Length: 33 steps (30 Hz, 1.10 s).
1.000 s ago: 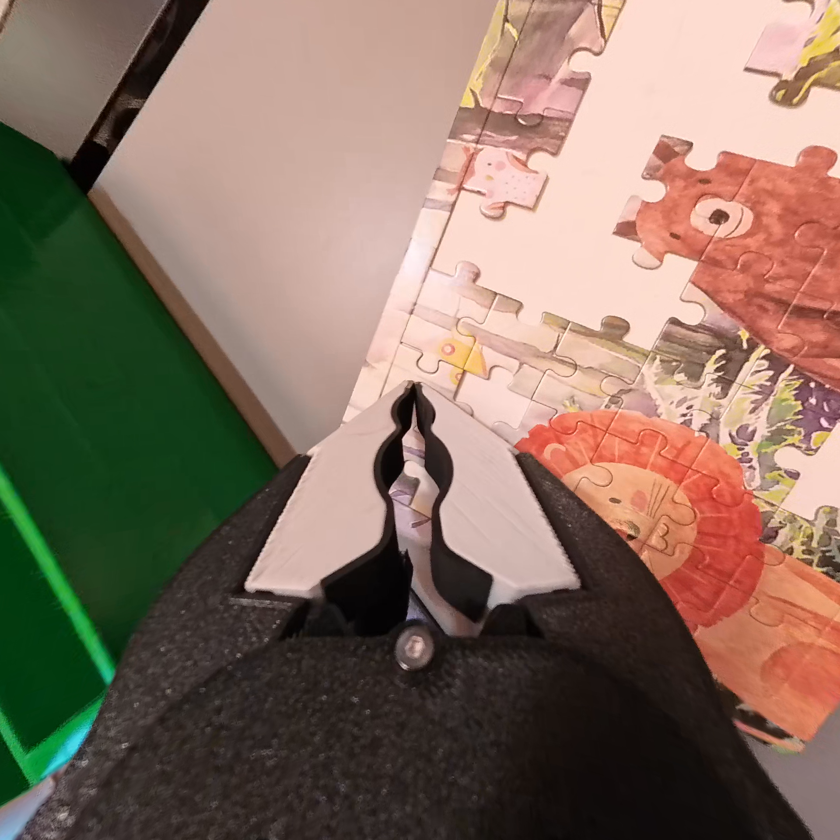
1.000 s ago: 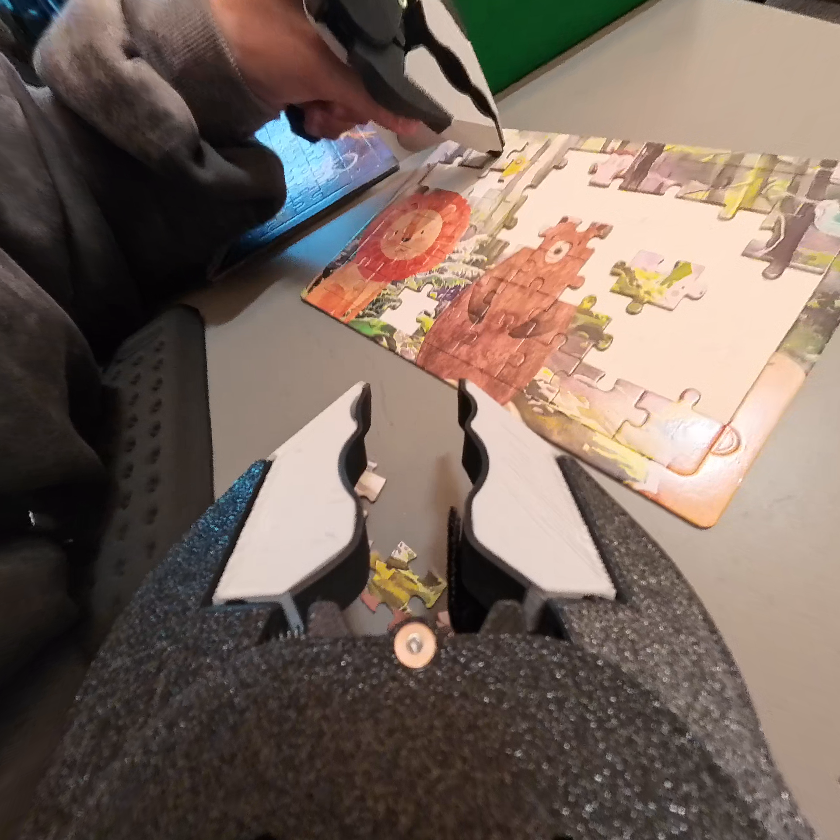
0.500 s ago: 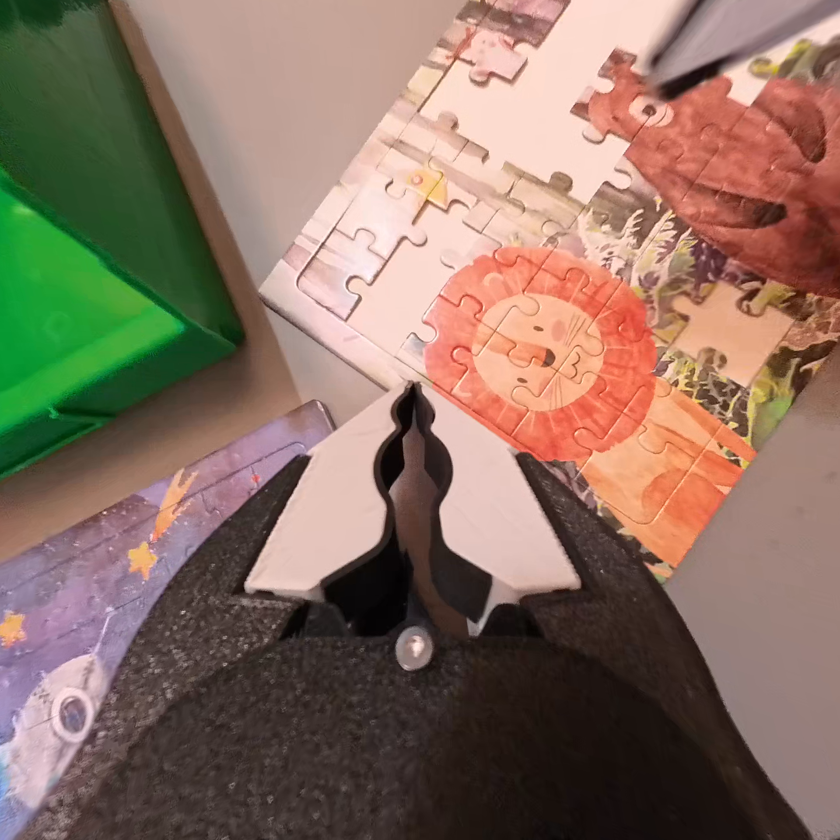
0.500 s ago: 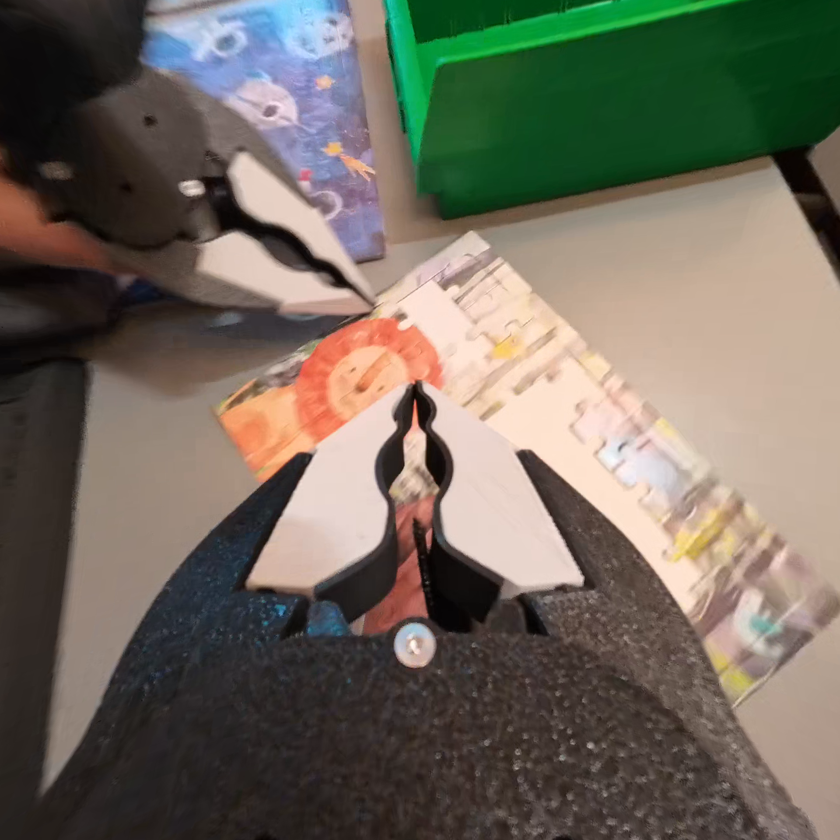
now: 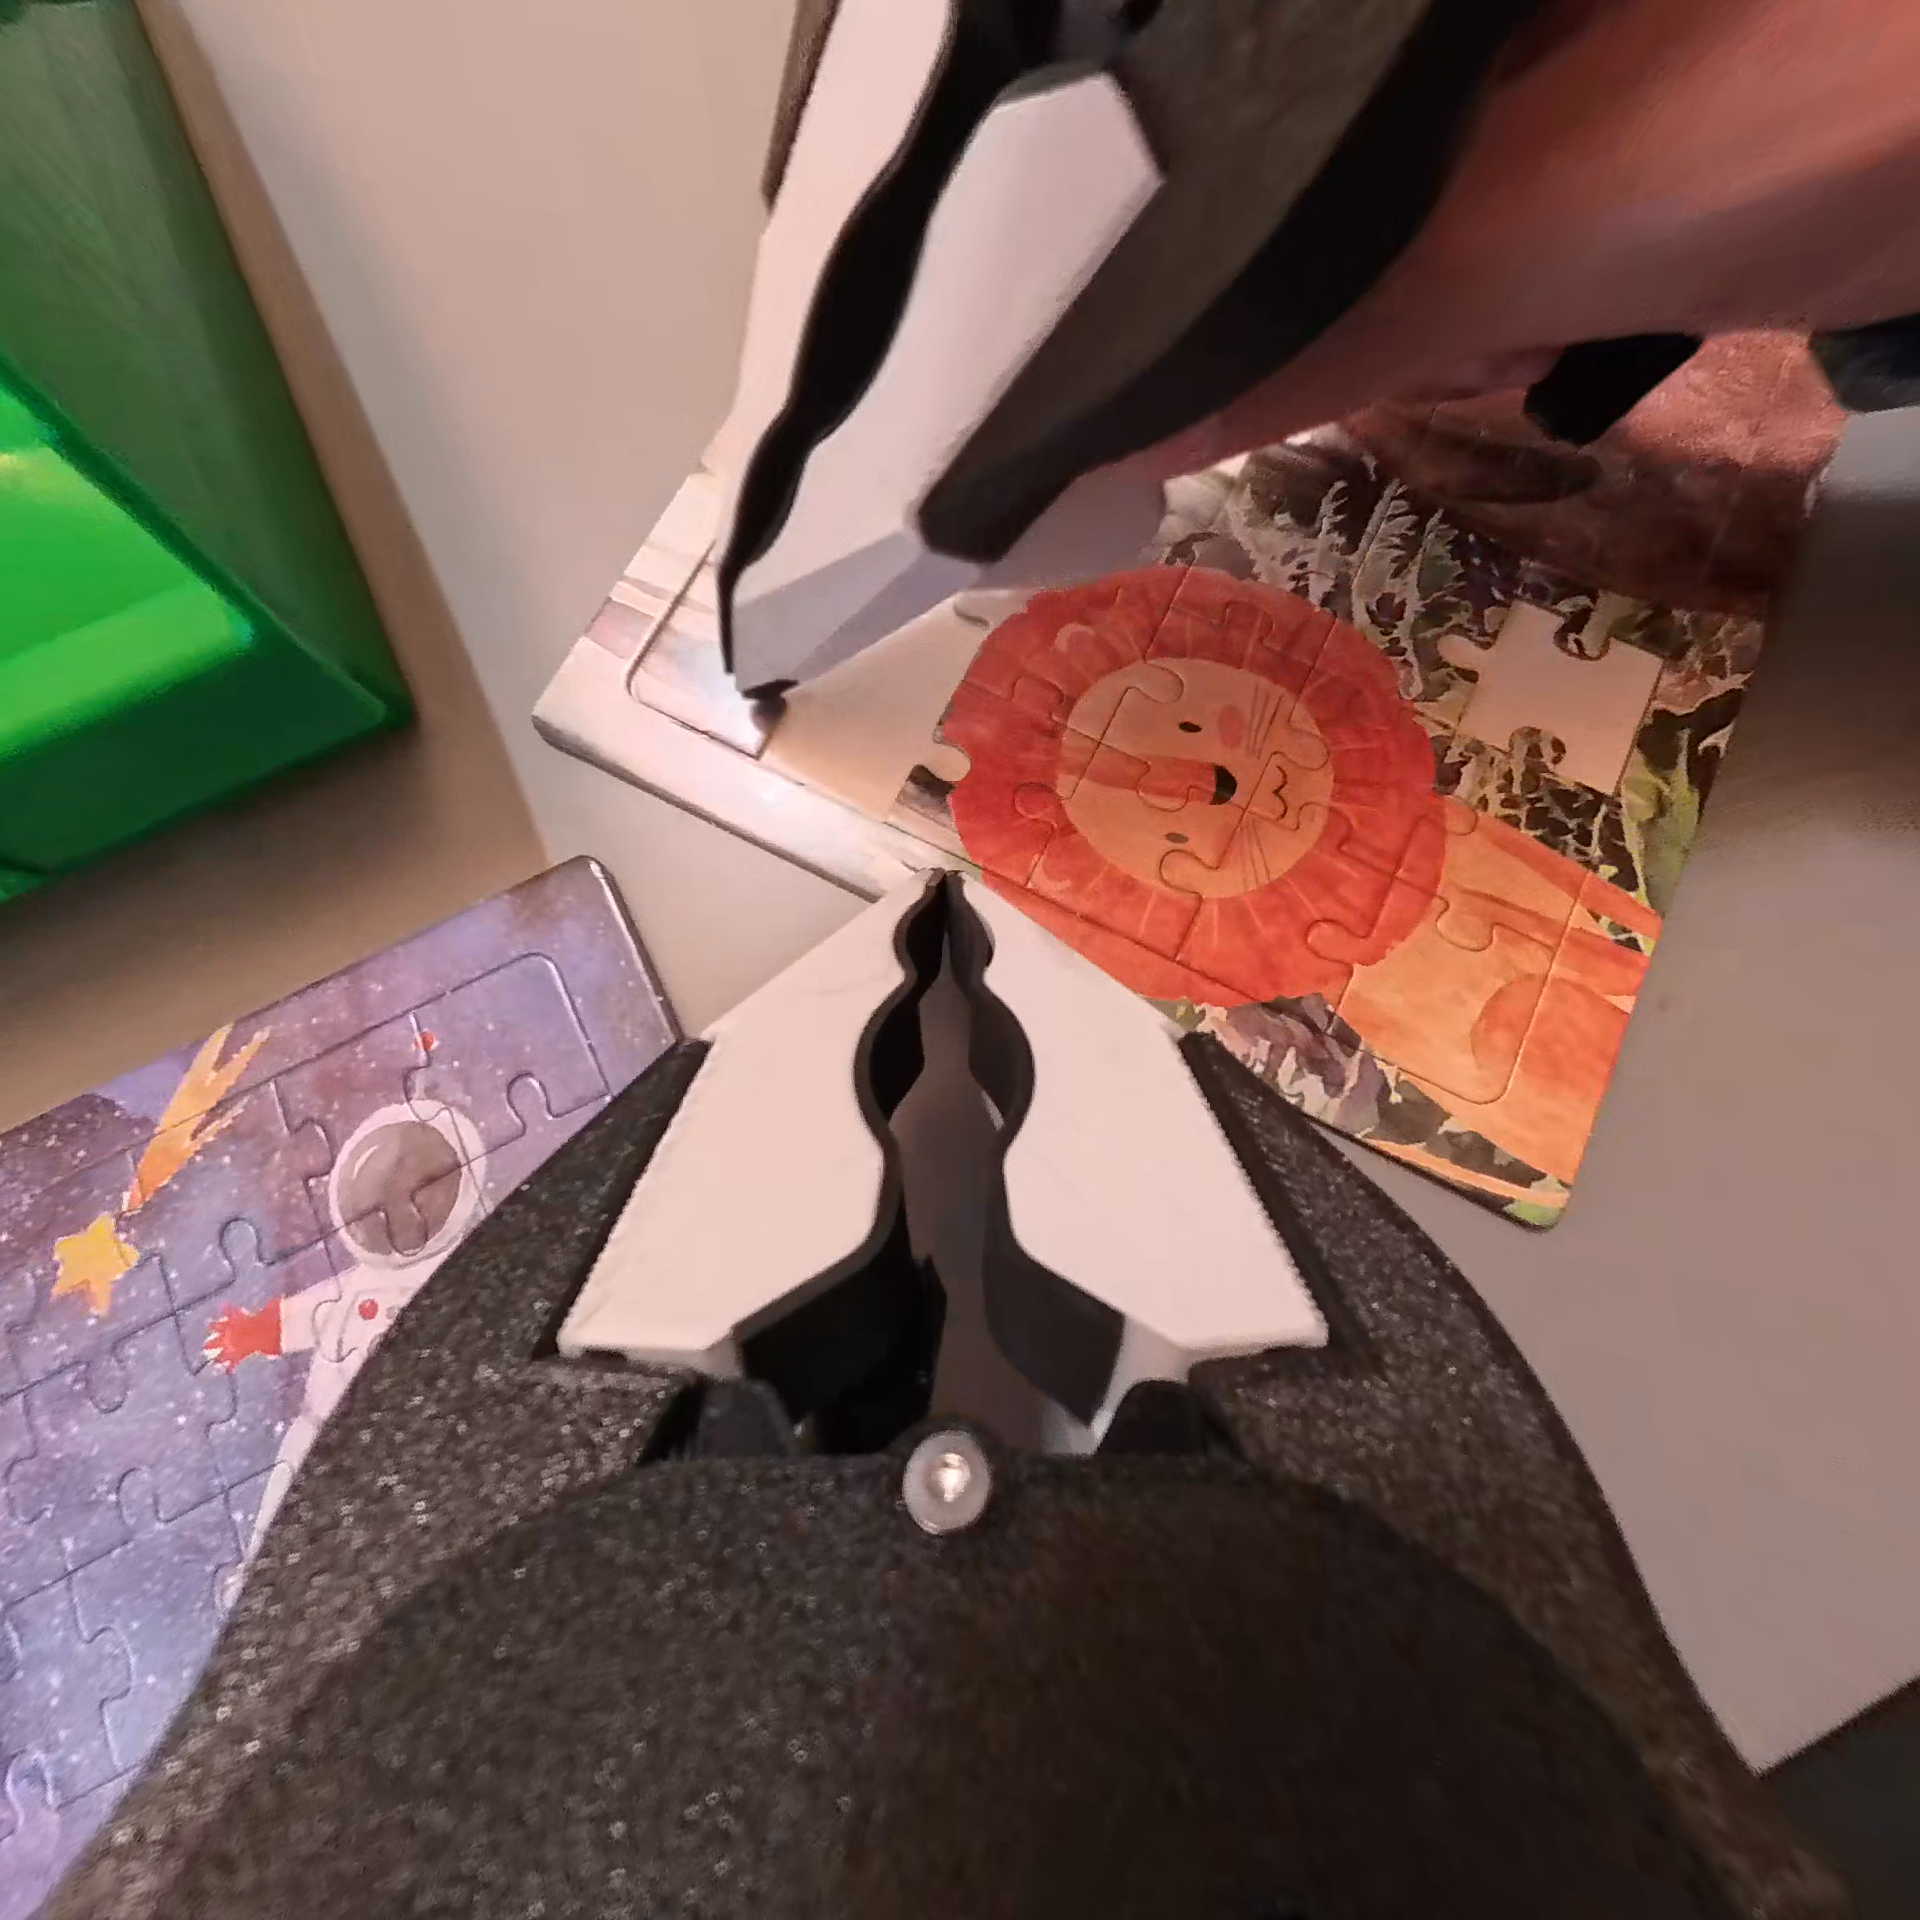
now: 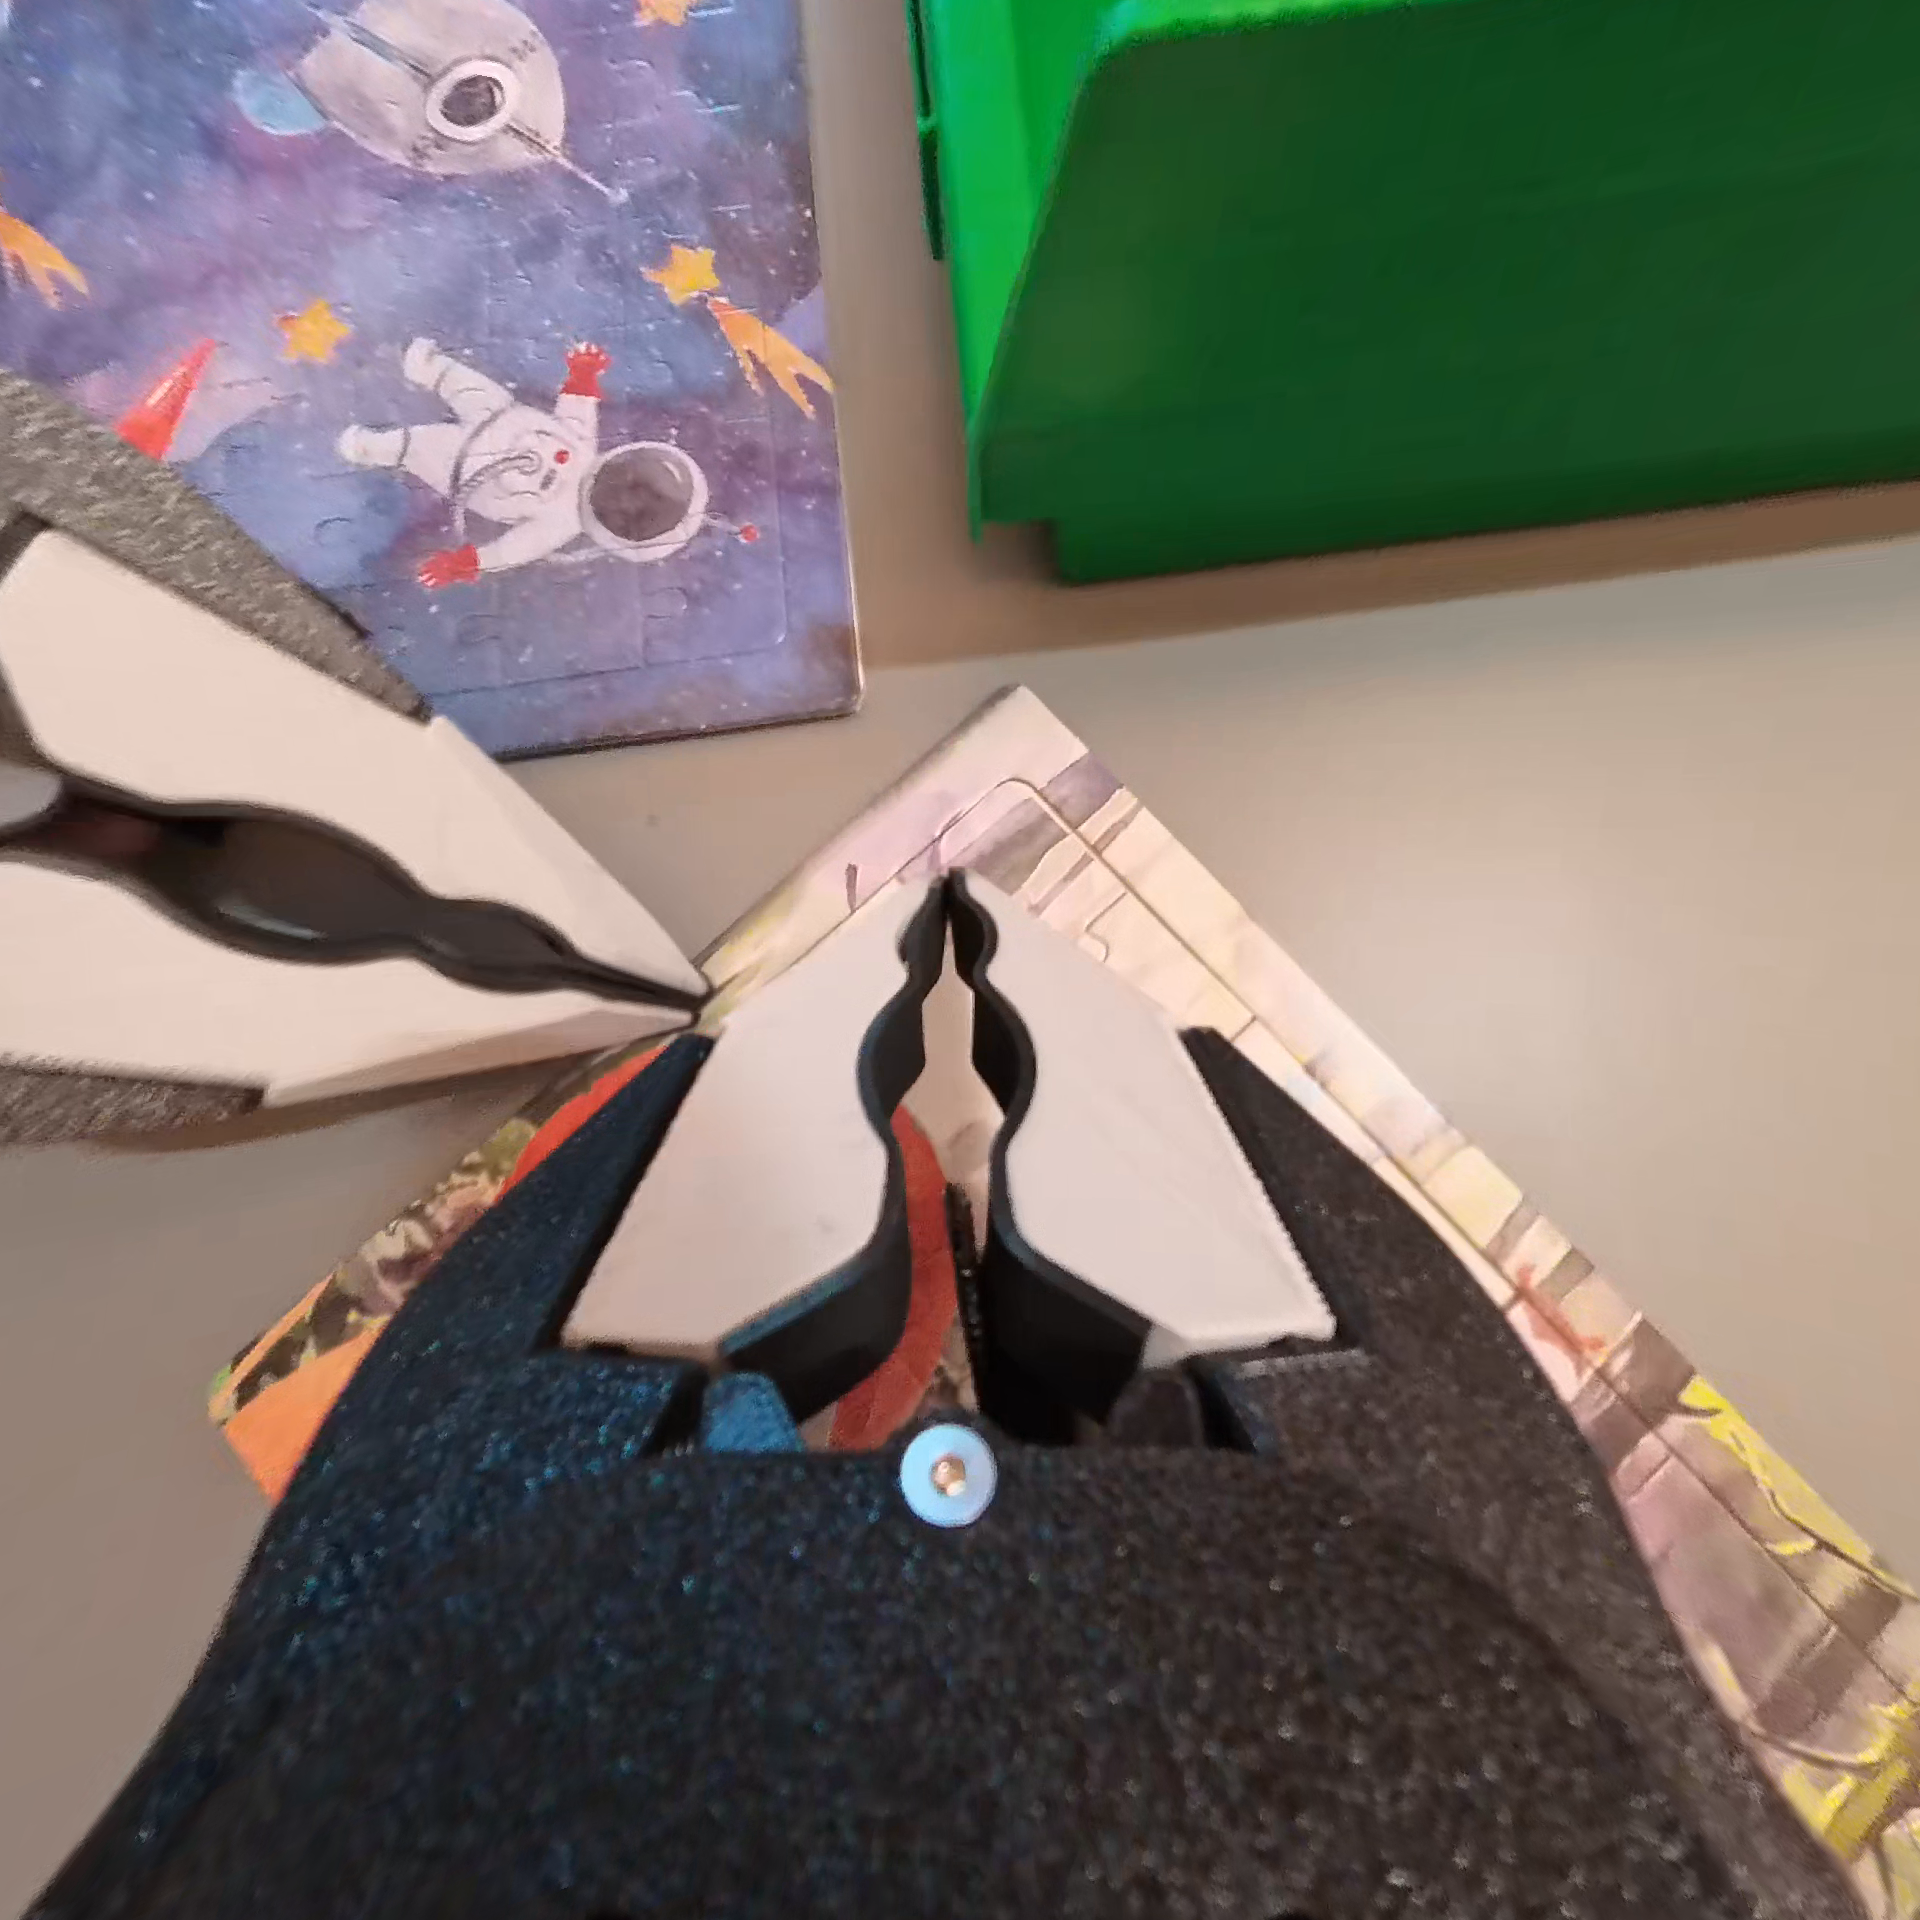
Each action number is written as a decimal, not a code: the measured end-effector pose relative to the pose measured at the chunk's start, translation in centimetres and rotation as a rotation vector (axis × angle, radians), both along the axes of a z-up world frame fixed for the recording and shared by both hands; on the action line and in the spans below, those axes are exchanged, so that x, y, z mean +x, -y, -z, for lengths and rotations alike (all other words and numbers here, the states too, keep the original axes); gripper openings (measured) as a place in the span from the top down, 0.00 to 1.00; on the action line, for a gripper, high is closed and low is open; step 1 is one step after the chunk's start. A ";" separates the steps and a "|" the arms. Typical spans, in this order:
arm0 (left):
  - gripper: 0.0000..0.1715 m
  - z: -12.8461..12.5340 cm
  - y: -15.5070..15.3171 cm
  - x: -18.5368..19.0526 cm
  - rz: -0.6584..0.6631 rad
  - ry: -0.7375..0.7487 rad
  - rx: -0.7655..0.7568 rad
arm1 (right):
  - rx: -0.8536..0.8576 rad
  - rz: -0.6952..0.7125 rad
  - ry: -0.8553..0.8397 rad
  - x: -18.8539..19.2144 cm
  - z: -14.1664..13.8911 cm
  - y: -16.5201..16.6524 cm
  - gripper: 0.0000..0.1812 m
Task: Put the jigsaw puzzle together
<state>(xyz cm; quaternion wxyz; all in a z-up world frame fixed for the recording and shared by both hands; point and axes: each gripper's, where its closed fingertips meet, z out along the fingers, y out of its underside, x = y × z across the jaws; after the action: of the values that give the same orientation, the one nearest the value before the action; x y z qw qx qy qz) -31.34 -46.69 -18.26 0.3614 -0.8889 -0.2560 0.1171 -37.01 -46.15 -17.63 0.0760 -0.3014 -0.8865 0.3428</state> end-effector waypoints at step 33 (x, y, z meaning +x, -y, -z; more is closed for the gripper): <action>1.00 -0.6 -5.2 -7.8 0.119 -0.007 -0.145 | -0.134 0.258 0.056 9.8 0.7 -9.9 1.00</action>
<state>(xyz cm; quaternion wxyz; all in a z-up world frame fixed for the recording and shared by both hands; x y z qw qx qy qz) -39.19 -41.49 -17.65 0.3034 -0.9260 -0.1923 0.1165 -27.23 -36.22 -18.37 0.0745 -0.4266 -0.8173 0.3801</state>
